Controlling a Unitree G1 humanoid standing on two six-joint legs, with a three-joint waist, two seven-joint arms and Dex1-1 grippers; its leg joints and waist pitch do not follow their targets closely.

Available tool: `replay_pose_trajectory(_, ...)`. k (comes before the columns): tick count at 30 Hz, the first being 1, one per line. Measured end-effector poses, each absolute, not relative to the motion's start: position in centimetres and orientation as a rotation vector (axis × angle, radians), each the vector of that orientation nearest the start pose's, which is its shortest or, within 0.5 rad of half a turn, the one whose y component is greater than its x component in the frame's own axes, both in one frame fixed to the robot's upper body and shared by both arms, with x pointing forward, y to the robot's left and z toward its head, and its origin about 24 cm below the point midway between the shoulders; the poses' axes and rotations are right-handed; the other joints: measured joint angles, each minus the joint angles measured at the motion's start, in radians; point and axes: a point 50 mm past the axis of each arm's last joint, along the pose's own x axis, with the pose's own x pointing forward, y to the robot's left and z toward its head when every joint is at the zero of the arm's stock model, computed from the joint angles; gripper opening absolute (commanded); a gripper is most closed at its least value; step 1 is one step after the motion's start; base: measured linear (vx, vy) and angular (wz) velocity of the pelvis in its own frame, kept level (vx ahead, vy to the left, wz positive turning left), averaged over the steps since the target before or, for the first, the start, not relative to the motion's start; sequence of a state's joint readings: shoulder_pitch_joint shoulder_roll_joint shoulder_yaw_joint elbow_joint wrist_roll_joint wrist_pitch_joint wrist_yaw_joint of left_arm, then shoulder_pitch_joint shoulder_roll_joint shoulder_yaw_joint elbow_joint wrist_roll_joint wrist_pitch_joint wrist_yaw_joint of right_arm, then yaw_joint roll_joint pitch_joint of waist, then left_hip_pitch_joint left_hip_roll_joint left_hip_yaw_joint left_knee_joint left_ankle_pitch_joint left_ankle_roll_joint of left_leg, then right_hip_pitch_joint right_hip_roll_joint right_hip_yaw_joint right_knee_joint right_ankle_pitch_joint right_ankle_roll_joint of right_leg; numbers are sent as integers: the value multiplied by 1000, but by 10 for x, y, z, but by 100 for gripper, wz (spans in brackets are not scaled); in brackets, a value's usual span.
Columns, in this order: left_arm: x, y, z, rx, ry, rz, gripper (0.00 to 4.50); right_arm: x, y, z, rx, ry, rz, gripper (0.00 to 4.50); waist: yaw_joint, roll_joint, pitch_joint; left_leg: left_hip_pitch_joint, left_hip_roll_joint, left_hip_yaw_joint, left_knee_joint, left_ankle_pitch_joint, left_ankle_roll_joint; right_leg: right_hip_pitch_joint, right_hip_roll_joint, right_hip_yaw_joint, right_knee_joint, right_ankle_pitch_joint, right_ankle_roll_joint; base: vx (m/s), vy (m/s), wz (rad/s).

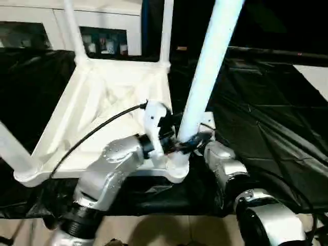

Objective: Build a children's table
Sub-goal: Rotate table base

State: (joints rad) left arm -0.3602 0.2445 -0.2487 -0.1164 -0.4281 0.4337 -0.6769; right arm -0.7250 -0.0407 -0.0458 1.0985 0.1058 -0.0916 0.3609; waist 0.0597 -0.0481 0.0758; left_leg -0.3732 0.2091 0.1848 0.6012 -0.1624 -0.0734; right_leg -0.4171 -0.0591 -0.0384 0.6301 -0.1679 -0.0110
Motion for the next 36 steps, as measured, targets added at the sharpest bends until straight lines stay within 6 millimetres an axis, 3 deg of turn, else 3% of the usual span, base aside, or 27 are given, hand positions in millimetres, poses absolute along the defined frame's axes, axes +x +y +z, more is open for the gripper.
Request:
replay_pose_trajectory(4,260,99,94,10,173,-1198,448,354,-145,30,-13,252,520,319,11,5,1,0,0,0,0,0,0,0,0,0,0,0,0,0,0,0)
replay_pose_trajectory(9,253,105,86,88,251,-1318,419,343,-163,37,-130,244,700,319,28,15,-2,1,-1,0,1,0,0,2,0,1,0,0,0,0,0,0)
replay_pose_trajectory(11,261,108,81,191,273,-1321,400,330,-172,38,-223,264,836,319,36,22,-4,1,-1,-1,1,0,0,3,-1,0,-1,0,0,0,0,0)
replay_pose_trajectory(17,286,127,68,412,364,-1261,347,294,-191,46,-334,364,1111,319,30,28,-7,4,-1,-2,1,0,0,6,0,0,-1,-3,5,0,0,0)
replay_pose_trajectory(25,291,135,63,503,448,-1362,272,277,-187,75,-367,373,1268,319,26,36,-9,7,-2,-5,0,0,0,8,0,-1,-2,-3,5,0,0,0)
replay_pose_trajectory(36,292,143,56,503,495,-1392,181,266,-187,84,-354,421,1301,319,30,39,-10,7,-2,-6,0,0,0,9,0,-2,-4,-3,5,0,0,0)
